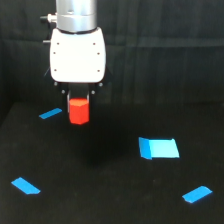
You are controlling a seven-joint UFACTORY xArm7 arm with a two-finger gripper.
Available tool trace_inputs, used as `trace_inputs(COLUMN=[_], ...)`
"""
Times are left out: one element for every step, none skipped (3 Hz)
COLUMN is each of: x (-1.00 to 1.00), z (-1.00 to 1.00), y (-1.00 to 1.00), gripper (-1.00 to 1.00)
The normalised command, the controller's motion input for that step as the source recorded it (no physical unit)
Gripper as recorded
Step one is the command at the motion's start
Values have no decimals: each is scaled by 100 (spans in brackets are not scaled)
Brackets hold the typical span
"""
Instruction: Pick up the red object from the table
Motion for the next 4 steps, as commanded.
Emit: trace_inputs(x=[7,5,4,15], z=[33,17,17,17], y=[26,-4,-2,-15], gripper=[-93,-100,-88,-100])
